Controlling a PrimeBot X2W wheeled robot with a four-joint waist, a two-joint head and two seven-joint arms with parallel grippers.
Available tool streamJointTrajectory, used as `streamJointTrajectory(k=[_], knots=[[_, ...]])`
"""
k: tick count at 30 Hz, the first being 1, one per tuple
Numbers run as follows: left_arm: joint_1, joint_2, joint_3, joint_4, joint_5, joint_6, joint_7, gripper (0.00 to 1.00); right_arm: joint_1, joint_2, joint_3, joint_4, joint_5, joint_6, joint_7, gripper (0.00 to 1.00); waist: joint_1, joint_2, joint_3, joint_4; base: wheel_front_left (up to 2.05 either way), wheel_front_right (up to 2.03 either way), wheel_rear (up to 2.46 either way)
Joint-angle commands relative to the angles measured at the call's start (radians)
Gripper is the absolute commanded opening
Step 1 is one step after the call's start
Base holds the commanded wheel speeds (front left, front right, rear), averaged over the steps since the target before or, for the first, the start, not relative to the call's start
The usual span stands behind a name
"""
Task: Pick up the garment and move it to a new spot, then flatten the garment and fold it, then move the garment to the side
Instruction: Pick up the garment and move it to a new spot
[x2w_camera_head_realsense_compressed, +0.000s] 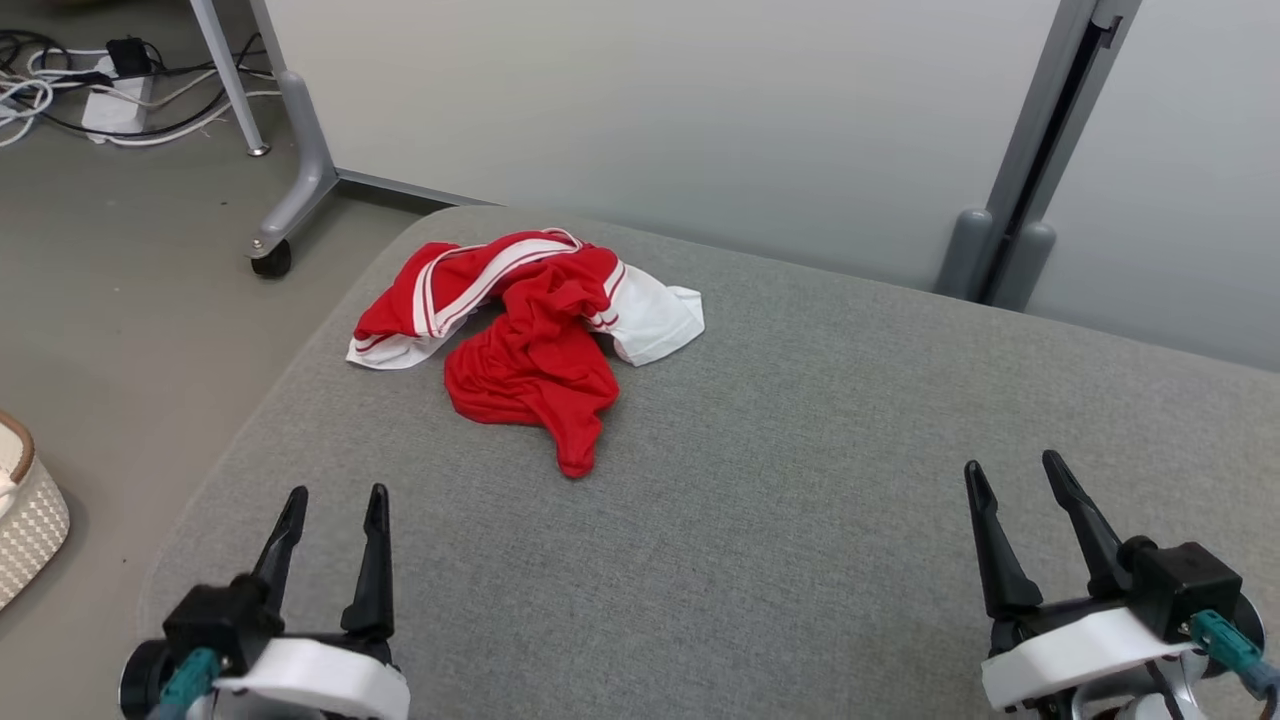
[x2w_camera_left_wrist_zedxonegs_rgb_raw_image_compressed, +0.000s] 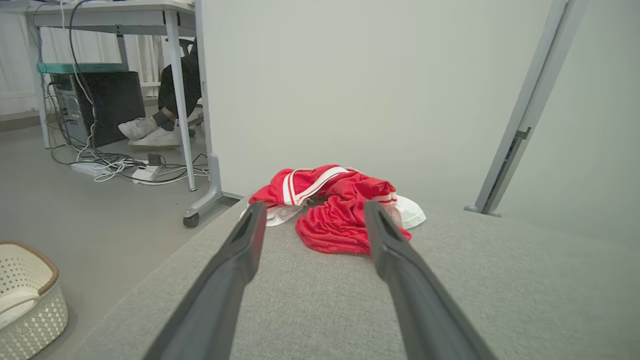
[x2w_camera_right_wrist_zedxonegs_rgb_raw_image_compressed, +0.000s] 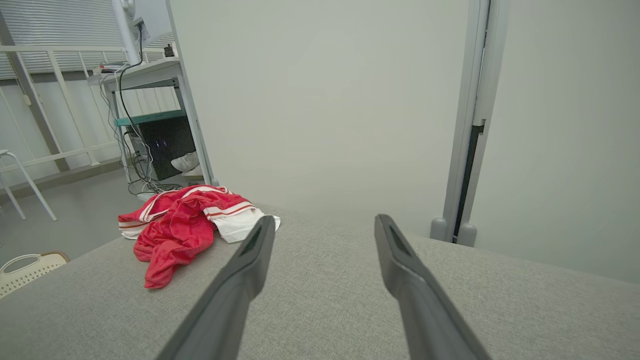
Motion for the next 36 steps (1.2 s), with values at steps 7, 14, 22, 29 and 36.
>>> streamJointTrajectory(k=[7,14,22,29,36], knots=[[-0.188,0.055,0.007,0.003,-0.061,-0.027,0.174,1.0,-0.08,-0.024,0.013,-0.027,-0.02,0.0,0.0,1.0,0.0,0.0,0.11,-0.08,0.0,0.0,0.0],[-0.409,0.148,0.012,0.054,-0.196,-0.055,0.418,1.0,-0.154,-0.018,0.031,-0.061,-0.036,0.0,0.0,1.0,0.0,0.0,0.237,-0.159,0.0,0.0,0.0],[-0.627,0.28,0.033,0.204,-0.329,-0.063,0.572,1.0,-0.256,-0.001,0.072,-0.074,-0.037,0.0,0.0,1.0,0.0,0.0,0.346,-0.281,0.0,0.0,0.0],[-0.745,0.378,0.029,0.429,-0.4,-0.065,0.689,1.0,-0.319,0.012,0.101,-0.082,-0.04,0.0,0.0,1.0,0.0,0.0,0.393,-0.381,0.0,0.0,0.0],[-0.788,0.417,-0.04,0.589,-0.443,-0.063,0.771,1.0,-0.322,0.024,0.096,-0.085,-0.035,0.0,0.0,1.0,0.0,0.0,0.416,-0.44,0.0,0.0,0.0]])
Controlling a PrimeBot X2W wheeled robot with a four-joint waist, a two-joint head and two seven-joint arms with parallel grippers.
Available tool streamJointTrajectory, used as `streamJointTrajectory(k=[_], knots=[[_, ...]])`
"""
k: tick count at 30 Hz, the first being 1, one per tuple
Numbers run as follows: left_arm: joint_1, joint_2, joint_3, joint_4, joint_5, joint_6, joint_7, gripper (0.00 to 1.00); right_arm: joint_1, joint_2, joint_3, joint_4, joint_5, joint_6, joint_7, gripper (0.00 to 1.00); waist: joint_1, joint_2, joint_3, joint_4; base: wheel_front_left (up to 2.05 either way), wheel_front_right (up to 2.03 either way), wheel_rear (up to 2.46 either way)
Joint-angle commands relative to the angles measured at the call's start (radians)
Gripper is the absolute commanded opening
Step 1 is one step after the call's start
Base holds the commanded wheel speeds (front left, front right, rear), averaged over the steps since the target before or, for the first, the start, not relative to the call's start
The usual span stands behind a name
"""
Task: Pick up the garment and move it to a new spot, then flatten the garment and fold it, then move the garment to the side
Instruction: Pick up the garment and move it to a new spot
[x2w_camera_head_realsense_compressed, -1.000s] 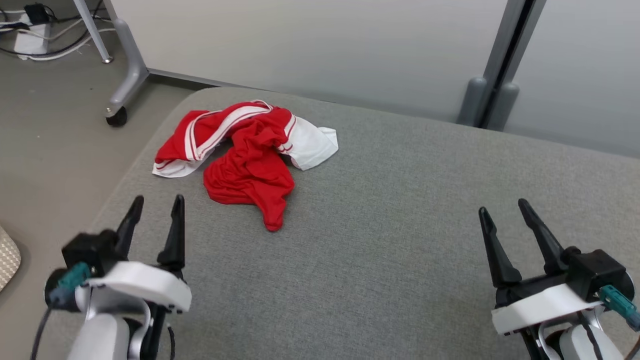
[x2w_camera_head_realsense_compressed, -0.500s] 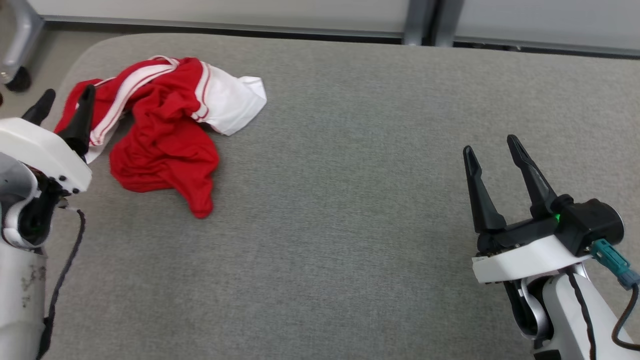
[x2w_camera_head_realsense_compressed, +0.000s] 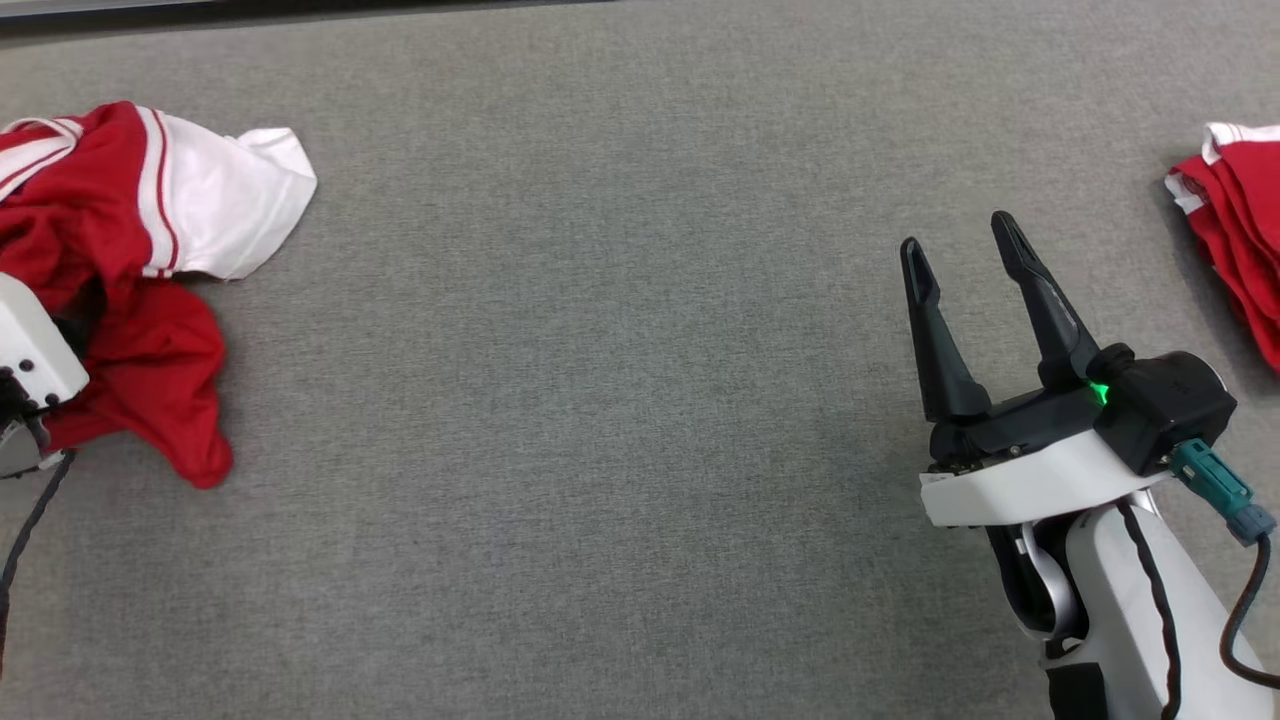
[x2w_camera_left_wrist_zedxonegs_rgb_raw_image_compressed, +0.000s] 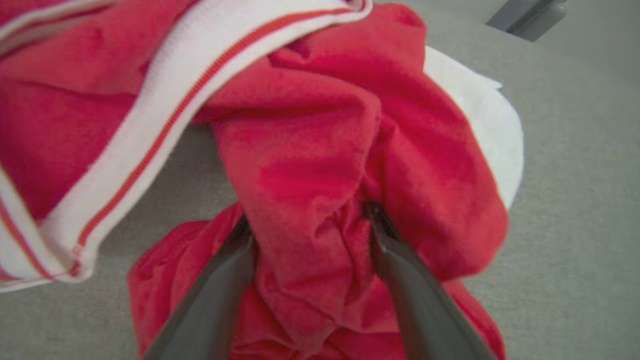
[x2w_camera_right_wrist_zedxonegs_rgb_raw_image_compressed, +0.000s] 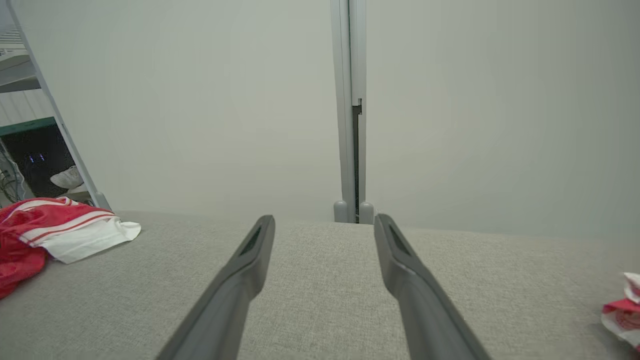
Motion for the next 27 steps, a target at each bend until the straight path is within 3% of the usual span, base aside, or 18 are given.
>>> streamJointTrajectory(k=[1,3,4,6,14,27], knots=[[-0.014,0.009,-0.01,0.012,-0.01,-0.001,0.007,1.0,0.001,0.0,-0.002,0.0,0.0,0.0,0.0,1.0,0.0,0.0,0.011,-0.018,0.0,0.0,0.0],[-0.02,0.023,-0.024,0.03,-0.022,-0.001,0.0,1.0,0.004,0.002,-0.005,-0.002,0.001,0.0,0.0,1.0,0.0,0.0,0.01,-0.023,0.0,0.0,0.0],[-0.021,0.026,-0.032,0.038,-0.026,-0.001,-0.007,0.79,0.006,0.003,-0.005,-0.002,0.001,0.0,0.0,1.0,0.0,0.0,0.008,-0.025,0.0,0.0,0.0],[-0.023,0.031,-0.048,0.045,-0.038,-0.001,-0.025,0.0,0.013,0.005,-0.007,0.002,0.0,0.0,0.0,1.0,0.0,0.0,0.0,-0.024,0.0,0.0,0.0],[-0.04,0.049,-0.157,0.002,-0.06,-0.001,-0.102,0.0,0.035,0.002,-0.01,0.019,0.006,0.0,0.0,1.0,0.0,0.0,-0.081,0.004,0.0,0.0,0.0],[-0.047,0.077,-0.378,-0.29,-0.119,-0.001,-0.155,0.0,0.125,0.012,-0.03,0.05,0.038,0.0,0.0,1.0,0.0,0.0,-0.285,-0.011,0.0,0.0,0.0]])
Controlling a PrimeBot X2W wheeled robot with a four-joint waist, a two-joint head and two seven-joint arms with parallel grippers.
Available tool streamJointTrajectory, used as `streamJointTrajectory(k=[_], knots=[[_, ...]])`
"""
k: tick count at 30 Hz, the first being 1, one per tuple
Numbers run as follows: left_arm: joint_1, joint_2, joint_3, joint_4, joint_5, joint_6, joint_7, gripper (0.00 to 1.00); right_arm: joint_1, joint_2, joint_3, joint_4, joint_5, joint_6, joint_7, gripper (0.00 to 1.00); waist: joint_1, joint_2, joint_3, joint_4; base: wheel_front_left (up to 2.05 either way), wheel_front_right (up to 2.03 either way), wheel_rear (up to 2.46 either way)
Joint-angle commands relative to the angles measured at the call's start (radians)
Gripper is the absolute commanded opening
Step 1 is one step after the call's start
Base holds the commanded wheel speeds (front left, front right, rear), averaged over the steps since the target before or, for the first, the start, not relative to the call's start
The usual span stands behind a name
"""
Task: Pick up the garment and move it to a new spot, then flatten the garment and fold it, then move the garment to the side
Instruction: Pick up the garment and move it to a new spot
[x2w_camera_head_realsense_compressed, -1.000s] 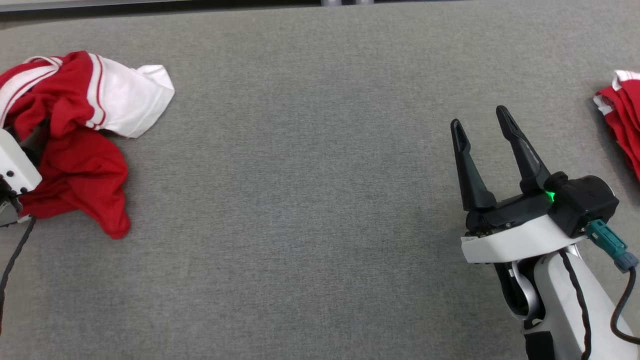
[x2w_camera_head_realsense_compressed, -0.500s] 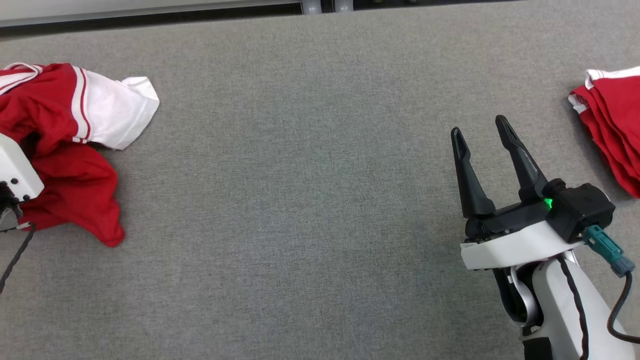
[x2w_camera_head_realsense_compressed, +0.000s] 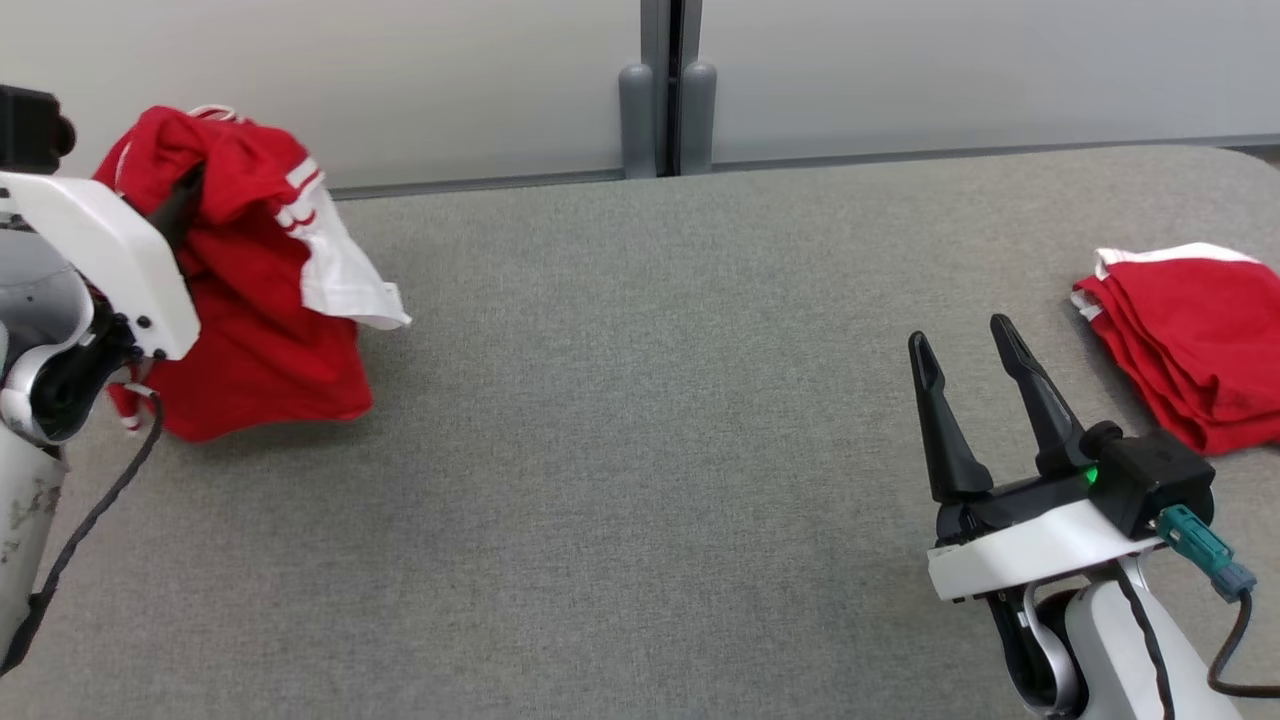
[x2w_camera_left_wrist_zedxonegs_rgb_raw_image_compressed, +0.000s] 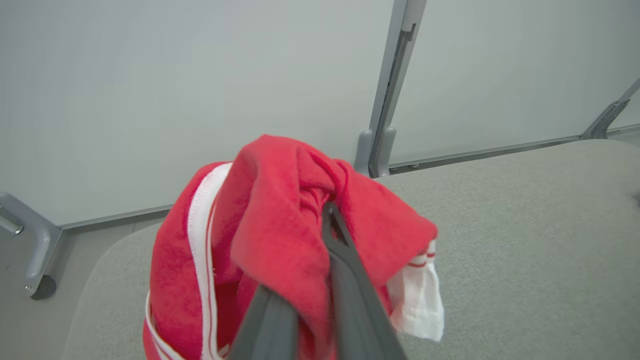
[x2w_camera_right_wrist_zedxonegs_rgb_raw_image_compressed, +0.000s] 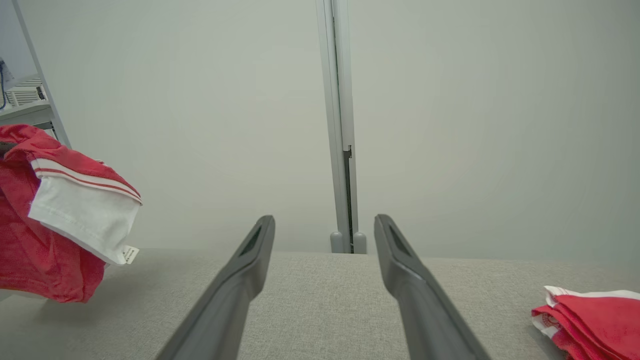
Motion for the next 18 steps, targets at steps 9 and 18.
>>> streamJointTrajectory(k=[9,18], knots=[[0.015,-0.023,-0.076,-0.264,-0.008,0.002,0.006,0.0,0.056,-0.009,-0.026,-0.007,0.007,0.0,0.0,1.0,0.0,0.0,-0.08,-0.072,0.0,0.0,0.0],[0.175,-0.126,-0.166,-0.412,0.029,0.059,-0.077,0.0,0.074,-0.004,-0.029,-0.008,0.017,0.0,0.0,1.0,0.0,0.0,-0.052,-0.142,0.0,0.0,0.0]])
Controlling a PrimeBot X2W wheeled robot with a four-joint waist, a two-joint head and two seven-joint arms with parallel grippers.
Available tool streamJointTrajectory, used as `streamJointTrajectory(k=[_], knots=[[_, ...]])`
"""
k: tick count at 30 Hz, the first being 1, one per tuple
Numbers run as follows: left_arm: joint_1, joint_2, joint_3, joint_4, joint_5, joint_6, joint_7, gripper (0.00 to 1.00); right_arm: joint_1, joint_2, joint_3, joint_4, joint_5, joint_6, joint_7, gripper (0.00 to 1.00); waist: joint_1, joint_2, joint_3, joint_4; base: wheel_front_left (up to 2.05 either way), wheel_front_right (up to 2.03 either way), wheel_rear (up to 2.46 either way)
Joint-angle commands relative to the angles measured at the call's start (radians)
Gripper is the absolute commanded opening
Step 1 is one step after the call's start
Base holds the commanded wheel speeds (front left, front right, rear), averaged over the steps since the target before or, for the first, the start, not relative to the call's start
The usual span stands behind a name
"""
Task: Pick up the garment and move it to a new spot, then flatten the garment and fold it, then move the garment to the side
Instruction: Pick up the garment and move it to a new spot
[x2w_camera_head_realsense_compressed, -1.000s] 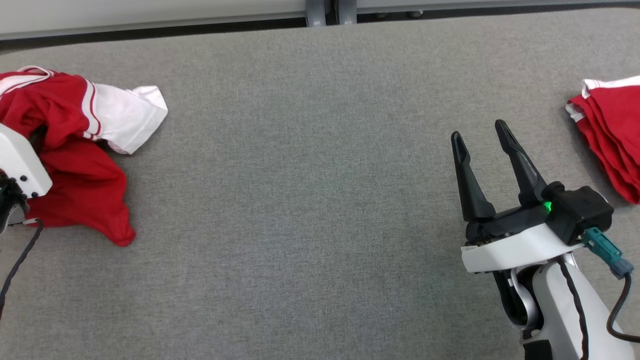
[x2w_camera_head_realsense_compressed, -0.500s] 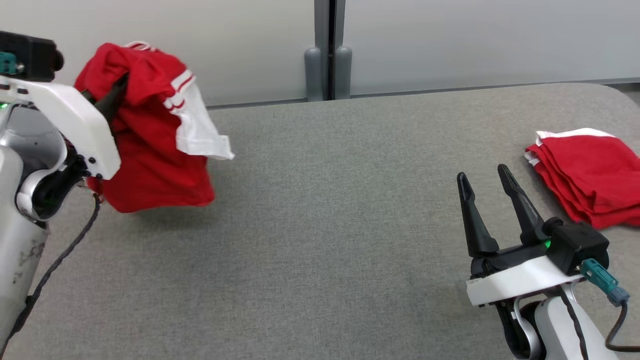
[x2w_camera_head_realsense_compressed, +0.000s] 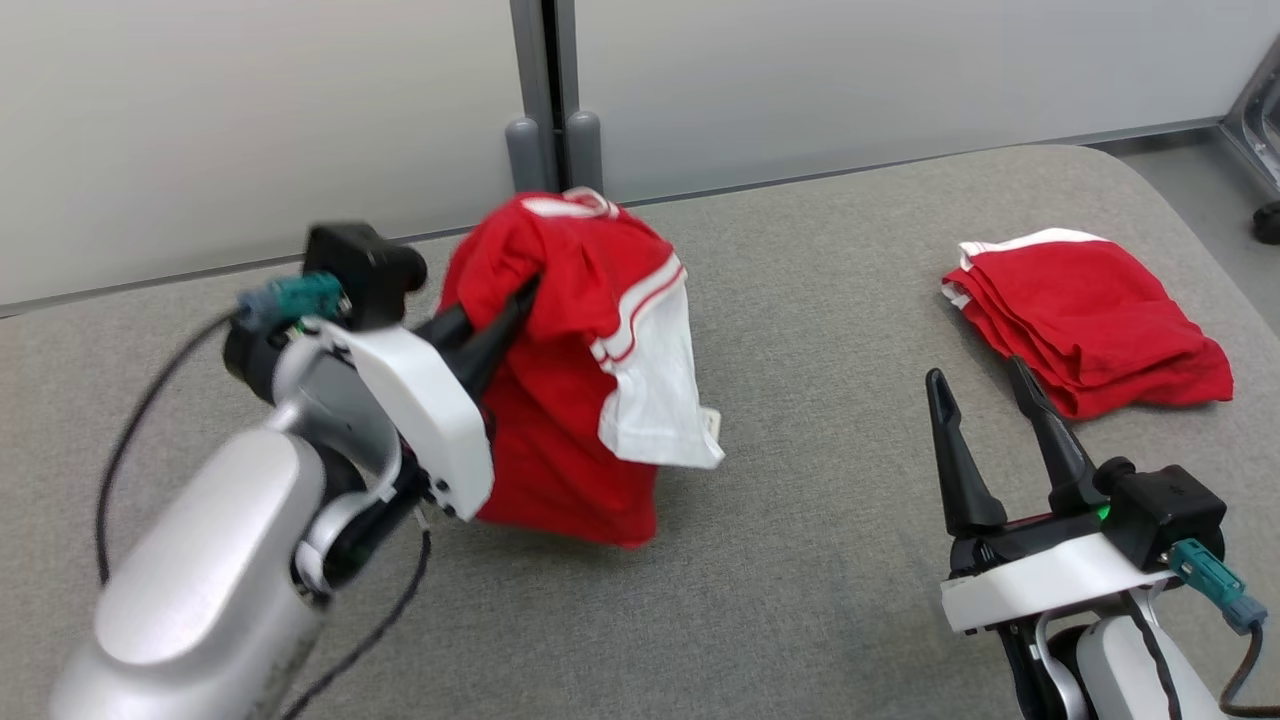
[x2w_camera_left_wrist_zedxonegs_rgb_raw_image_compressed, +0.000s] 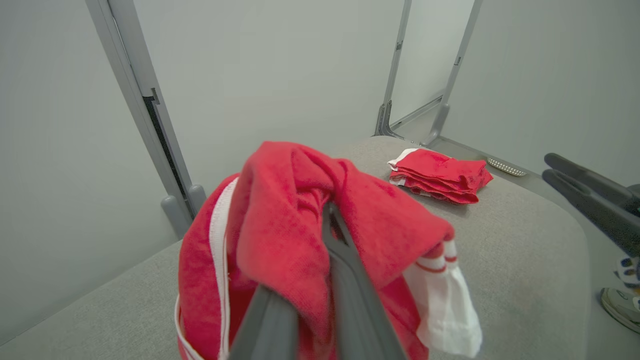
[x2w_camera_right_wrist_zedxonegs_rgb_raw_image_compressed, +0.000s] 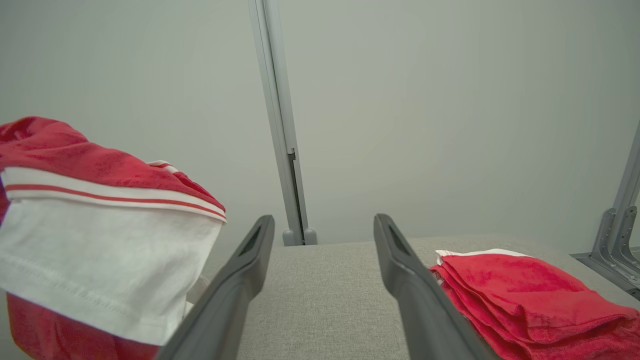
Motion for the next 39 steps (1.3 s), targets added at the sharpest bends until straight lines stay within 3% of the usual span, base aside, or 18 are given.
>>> streamJointTrajectory(k=[1,4,10,11,12,13,19,24,29,39], knots=[[0.046,-0.018,-0.012,0.013,0.017,0.017,-0.039,0.0,0.006,-0.001,0.001,0.001,0.008,0.0,0.0,1.0,0.0,0.0,0.012,-0.02,0.0,0.0,0.0],[0.095,-0.059,-0.04,0.065,0.066,0.036,-0.136,0.0,0.007,0.0,0.008,0.0,0.006,0.0,0.0,1.0,0.0,0.0,0.026,-0.037,0.0,0.0,0.0],[0.146,-0.139,-0.114,0.248,0.135,0.019,-0.283,0.0,-0.006,-0.002,0.005,-0.002,0.008,0.0,0.0,1.0,0.0,0.0,0.041,-0.048,0.0,0.0,0.0],[0.149,-0.151,-0.126,0.28,0.139,0.013,-0.298,0.22,-0.006,-0.003,0.005,-0.001,0.008,0.0,0.0,1.0,0.0,0.0,0.042,-0.047,0.0,0.0,0.0],[0.146,-0.162,-0.13,0.306,0.142,0.009,-0.318,0.65,-0.006,-0.003,0.006,-0.001,0.007,0.0,0.0,1.0,0.0,0.0,0.044,-0.045,0.0,0.0,0.0],[0.144,-0.171,-0.134,0.335,0.144,0.006,-0.332,1.0,-0.005,-0.001,0.008,0.0,0.01,0.0,0.0,1.0,0.0,0.0,0.044,-0.043,0.0,0.0,0.0],[0.122,-0.198,-0.143,0.413,0.153,-0.007,-0.411,1.0,0.008,-0.002,-0.005,0.004,0.019,0.0,0.0,1.0,0.0,0.0,0.035,-0.009,0.0,0.0,0.0],[0.131,-0.169,-0.129,0.384,0.174,0.028,-0.451,1.0,0.021,-0.01,-0.022,-0.001,0.017,0.0,0.0,1.0,0.0,0.0,0.011,0.03,0.0,0.0,0.0],[0.181,-0.105,-0.081,0.297,0.167,0.087,-0.482,1.0,0.04,-0.015,-0.044,-0.005,0.016,0.0,0.0,1.0,0.0,0.0,-0.017,0.072,0.0,0.0,0.0],[0.386,0.001,0.064,0.119,0.134,0.248,-0.551,1.0,0.103,-0.026,-0.075,-0.013,0.018,0.0,0.0,1.0,0.0,0.0,-0.067,0.125,0.0,0.0,0.0]])
